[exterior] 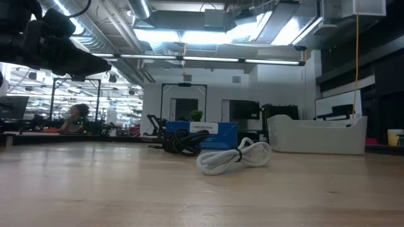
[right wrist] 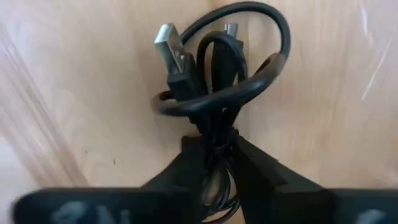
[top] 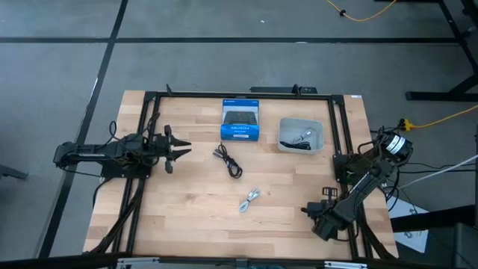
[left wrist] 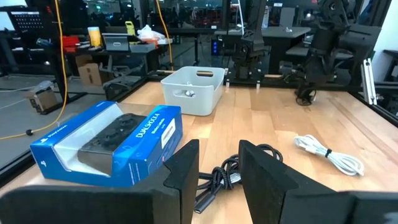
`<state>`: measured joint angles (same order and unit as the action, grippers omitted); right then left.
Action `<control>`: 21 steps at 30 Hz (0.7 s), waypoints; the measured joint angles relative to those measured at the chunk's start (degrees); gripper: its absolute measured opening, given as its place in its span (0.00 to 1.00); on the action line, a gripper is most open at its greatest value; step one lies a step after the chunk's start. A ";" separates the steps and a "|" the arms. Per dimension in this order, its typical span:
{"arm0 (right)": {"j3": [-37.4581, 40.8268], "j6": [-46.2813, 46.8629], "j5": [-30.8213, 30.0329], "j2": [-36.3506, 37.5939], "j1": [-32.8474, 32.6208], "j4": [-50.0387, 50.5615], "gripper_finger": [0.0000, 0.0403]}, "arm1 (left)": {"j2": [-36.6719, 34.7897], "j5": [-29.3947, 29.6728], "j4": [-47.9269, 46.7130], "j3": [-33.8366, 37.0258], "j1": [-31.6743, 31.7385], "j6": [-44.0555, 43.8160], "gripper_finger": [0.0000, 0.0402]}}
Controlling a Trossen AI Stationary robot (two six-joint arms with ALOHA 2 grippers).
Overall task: Pick and place USB-C Cables
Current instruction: Put the bottom black charger cable into the gray bin
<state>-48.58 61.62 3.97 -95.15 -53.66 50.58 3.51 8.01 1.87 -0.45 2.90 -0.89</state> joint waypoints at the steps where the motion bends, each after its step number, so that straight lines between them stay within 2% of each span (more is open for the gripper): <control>1: -0.03 -0.95 -0.01 0.04 0.73 0.00 0.16 | 0.06 0.00 0.01 0.00 0.00 0.02 0.26; 4: -0.16 -3.03 -1.05 0.20 3.04 0.24 0.06 | 0.56 0.00 0.00 0.00 0.00 0.00 0.26; 10: -0.13 -5.09 -10.18 0.93 7.15 6.00 0.05 | 1.79 0.00 0.02 0.00 0.00 0.00 0.26; 15: -4.05 -3.02 -23.72 3.73 11.08 18.70 0.04 | 2.59 0.00 0.00 0.00 0.00 0.00 0.26; 19: -8.54 5.05 -38.14 6.75 12.65 28.50 0.04 | 2.62 0.00 0.02 0.00 0.00 0.01 0.26; 21: -10.13 9.12 -43.52 8.64 13.57 31.40 0.04 | 2.59 0.00 0.02 0.00 0.00 0.00 0.26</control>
<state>-58.71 70.73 -39.55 -86.52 -40.09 81.97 6.11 8.01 1.89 -0.45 2.90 -0.89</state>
